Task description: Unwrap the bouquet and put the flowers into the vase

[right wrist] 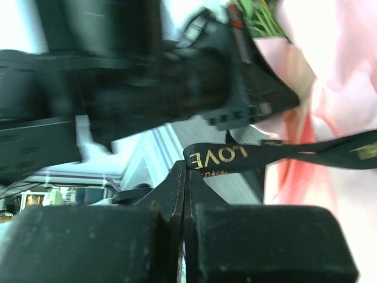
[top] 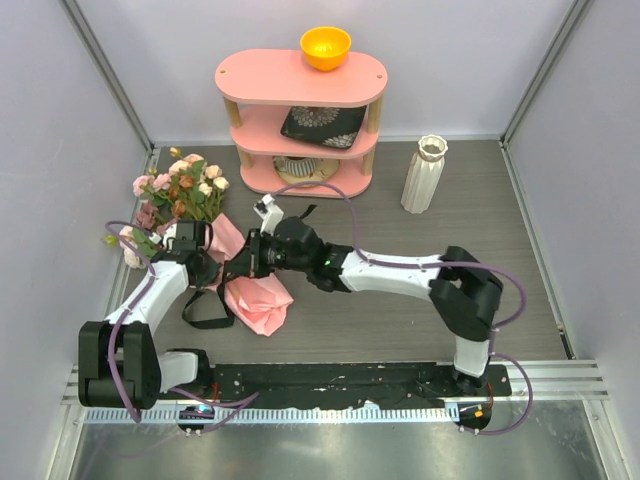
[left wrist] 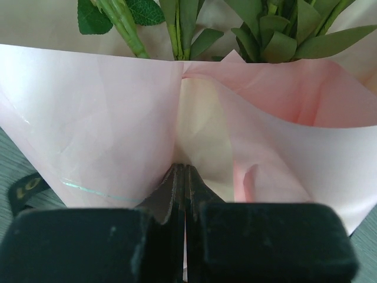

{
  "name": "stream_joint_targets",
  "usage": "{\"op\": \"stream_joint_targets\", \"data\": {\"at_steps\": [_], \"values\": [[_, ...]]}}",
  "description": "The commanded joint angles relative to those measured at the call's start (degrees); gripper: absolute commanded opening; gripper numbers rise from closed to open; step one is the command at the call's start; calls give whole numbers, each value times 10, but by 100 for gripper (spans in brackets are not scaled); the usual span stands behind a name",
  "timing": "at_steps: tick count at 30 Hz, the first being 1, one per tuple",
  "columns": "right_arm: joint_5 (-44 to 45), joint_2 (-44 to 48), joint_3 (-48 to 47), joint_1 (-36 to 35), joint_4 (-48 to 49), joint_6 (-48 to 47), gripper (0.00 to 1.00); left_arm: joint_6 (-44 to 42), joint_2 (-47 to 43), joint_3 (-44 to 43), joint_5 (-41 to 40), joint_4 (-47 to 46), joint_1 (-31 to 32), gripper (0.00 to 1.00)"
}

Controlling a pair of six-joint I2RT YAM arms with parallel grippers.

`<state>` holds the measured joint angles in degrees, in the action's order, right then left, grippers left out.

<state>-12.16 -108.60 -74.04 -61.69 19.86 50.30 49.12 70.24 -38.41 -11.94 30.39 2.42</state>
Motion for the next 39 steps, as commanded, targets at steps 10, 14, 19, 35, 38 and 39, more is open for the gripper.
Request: {"op": "stream_joint_targets", "data": {"at_steps": [10,14,19,35,38,39], "values": [[144,290,-47,-10,-163,-199,1,1,1,7,-4,-13,-11,0],[301,380,-66,-10,-260,-310,1,-1,-1,8,-2,-16,-12,0],[699,488,-48,-7,-292,-468,1,0,0,7,3,-17,-11,0],[594,461,-31,224,-471,-344,1,-3,-12,7,6,-17,-12,0],[411,489,3,224,-433,-298,1,-3,-18,9,9,-21,-12,0],[293,496,47,224,-382,-281,1,-3,-19,8,9,-20,-12,0]]}}
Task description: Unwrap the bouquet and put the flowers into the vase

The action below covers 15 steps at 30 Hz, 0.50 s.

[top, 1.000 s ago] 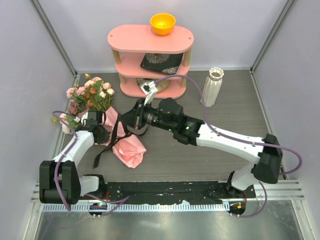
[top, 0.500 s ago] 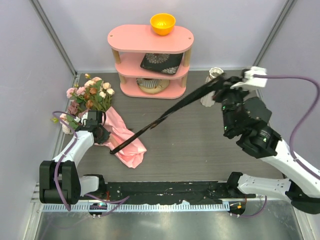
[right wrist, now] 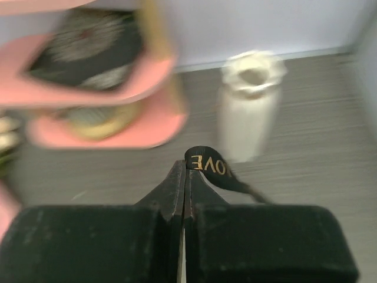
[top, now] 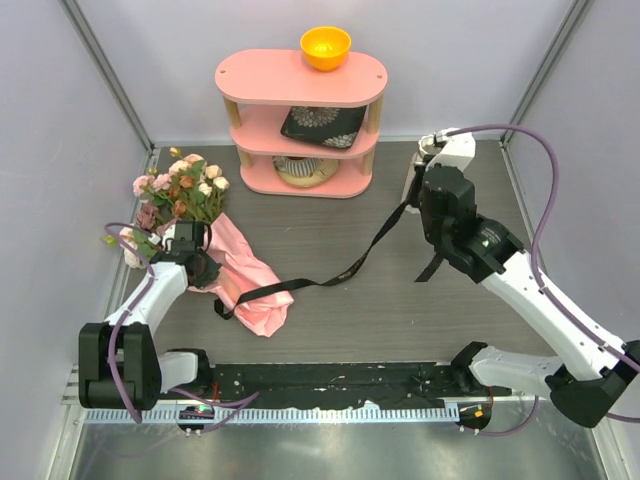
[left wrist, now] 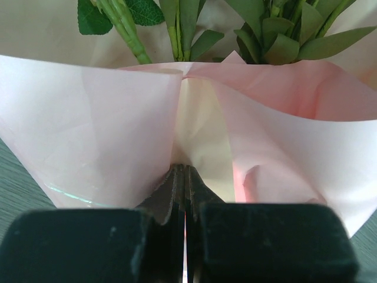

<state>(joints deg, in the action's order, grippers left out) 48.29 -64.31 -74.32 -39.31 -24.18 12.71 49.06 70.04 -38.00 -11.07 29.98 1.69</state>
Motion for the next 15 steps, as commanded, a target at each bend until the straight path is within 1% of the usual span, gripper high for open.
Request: {"op": "stream_joint_targets", "data": {"at_steps": [1,2,3,4,5,6,7,8,9,10,11,12,13,15], "values": [[-385,57,75,-1,91,140,1,-4,-20,3,-2,-12,-4,0],[-447,57,99,-2,125,169,1,-4,-22,4,-2,-13,-4,0],[-590,45,151,-3,219,199,1,-4,-28,6,-2,-14,-4,0],[-657,34,178,-11,287,242,1,-3,-29,7,0,-18,-5,0],[-711,16,202,-18,354,318,1,-2,-29,6,3,-18,-5,0],[-774,-17,233,-29,459,348,1,-4,-28,5,3,-18,-5,0],[-776,-34,236,-45,466,353,1,-5,-28,3,5,-13,-4,0],[-754,-48,232,-51,436,312,1,-5,-26,0,6,-12,-5,0],[-717,-59,212,-54,326,280,1,-6,-27,0,7,-11,-5,0],[-604,-92,200,-59,264,250,1,-5,-30,2,9,-14,-5,0],[-549,-112,187,-60,203,218,1,-5,-32,5,10,-17,-5,0],[-512,-136,166,-62,125,161,1,-5,-32,6,11,-18,-4,0],[-454,-172,162,-70,109,130,1,-5,-37,7,11,-18,-4,0],[-421,-202,156,-107,93,71,1,-6,-40,8,10,-16,-5,0]]}}
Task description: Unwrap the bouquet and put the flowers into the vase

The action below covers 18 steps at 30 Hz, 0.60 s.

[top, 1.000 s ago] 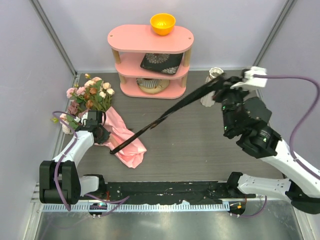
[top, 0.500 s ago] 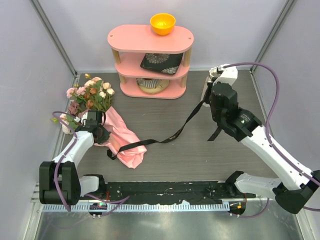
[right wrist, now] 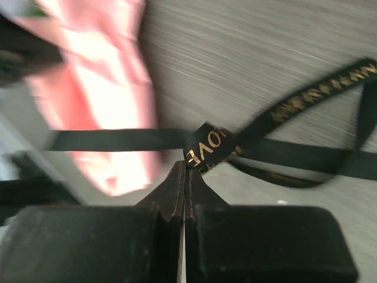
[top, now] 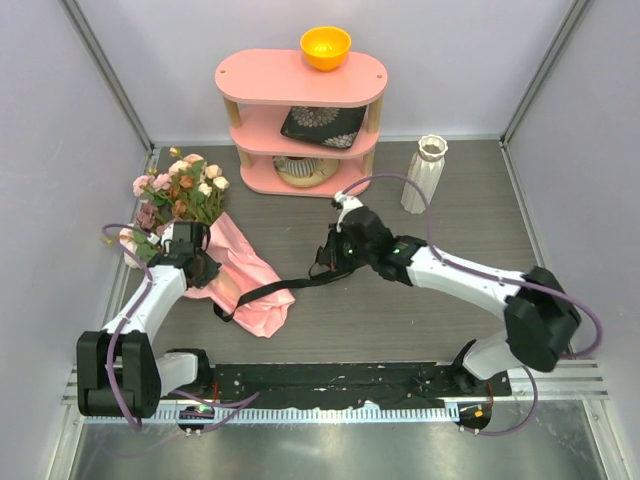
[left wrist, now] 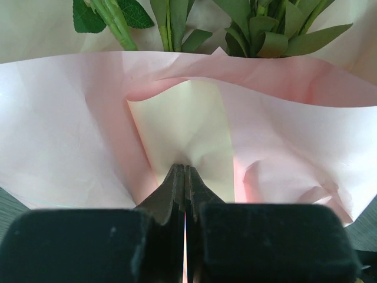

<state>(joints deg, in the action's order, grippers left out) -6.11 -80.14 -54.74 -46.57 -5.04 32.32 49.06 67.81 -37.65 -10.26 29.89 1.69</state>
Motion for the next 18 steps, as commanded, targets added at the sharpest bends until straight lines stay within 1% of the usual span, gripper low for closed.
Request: {"op": "stream_joint_targets", "data": {"at_steps": [1,2,4,5,8,9,11,12,14,15,17,18], "values": [[134,-53,-38,-48,-90,-142,1,-6,-21,5,3,-16,-4,0],[164,-70,-35,-76,-82,-156,1,-6,-21,6,2,-17,-4,0],[187,-84,-29,-92,-57,-192,2,-6,-21,3,5,-19,-5,0],[189,-96,-27,-95,-46,-201,2,-6,-17,2,6,-19,-5,0],[180,-114,-27,-99,-28,-234,9,-7,-10,-1,12,-19,-5,0],[189,-124,-28,-103,-23,-242,16,-6,-10,-1,14,-19,-4,0],[192,-134,-31,-106,-19,-274,25,-5,-12,2,14,-19,-5,0],[198,-143,-34,-108,-16,-284,36,-6,-15,3,14,-19,-5,0],[198,-157,-42,-111,-17,-317,48,-6,-17,4,15,-20,-4,0],[200,-173,-53,-113,-18,-320,57,-7,-16,4,16,-20,-4,0],[198,-186,-64,-120,-22,-359,63,-8,-15,2,17,-20,-4,0],[197,-193,-71,-122,-22,-368,68,-7,-13,1,18,-20,-4,0]]}}
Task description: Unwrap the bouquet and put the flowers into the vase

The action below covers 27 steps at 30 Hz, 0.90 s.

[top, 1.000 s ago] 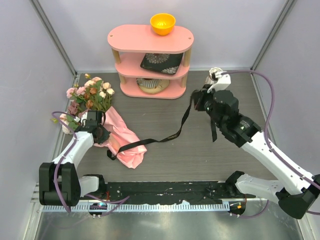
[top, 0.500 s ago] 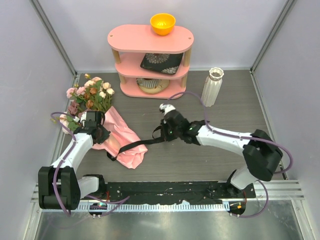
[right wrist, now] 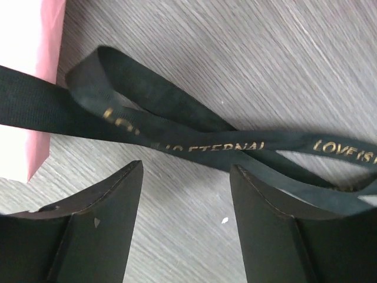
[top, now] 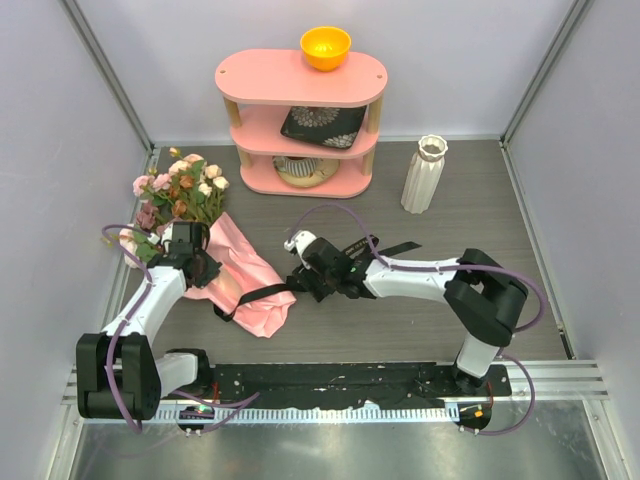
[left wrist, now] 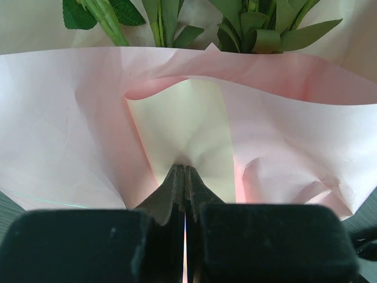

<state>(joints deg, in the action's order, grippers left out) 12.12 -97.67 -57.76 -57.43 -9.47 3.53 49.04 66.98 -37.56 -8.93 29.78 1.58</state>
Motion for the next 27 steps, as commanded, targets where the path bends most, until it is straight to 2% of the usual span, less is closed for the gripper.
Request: {"op": "stream_joint_targets", "data": {"at_steps": [1,5,11,13,18,21,22,24,25,26,27], "values": [[10,-26,-47,-18,17,-93,69,-7,-1,0,7,-20,-4,0],[-4,-45,-54,-37,22,-135,75,-6,-3,4,6,-19,-4,0],[-54,-98,-86,-37,43,-142,74,-11,-15,5,1,-14,-4,0],[-18,-108,-90,-37,67,-136,73,-11,-14,2,1,-13,-3,0],[10,-125,-83,-8,123,-131,68,-9,-12,5,7,-17,-3,0],[70,-132,-81,5,150,-127,51,-12,-21,5,0,-10,-3,0],[86,-132,-76,6,173,-123,39,-12,-24,6,-1,-10,-3,0],[139,-123,-67,7,192,-113,25,-11,-28,8,0,-15,-4,0],[155,-118,-63,12,211,-101,6,-10,-26,8,2,-17,-3,0],[169,-111,-56,16,216,-68,1,-10,-26,8,4,-19,-3,0],[188,-97,-52,23,220,-50,1,-9,-21,7,8,-20,-4,0]]}}
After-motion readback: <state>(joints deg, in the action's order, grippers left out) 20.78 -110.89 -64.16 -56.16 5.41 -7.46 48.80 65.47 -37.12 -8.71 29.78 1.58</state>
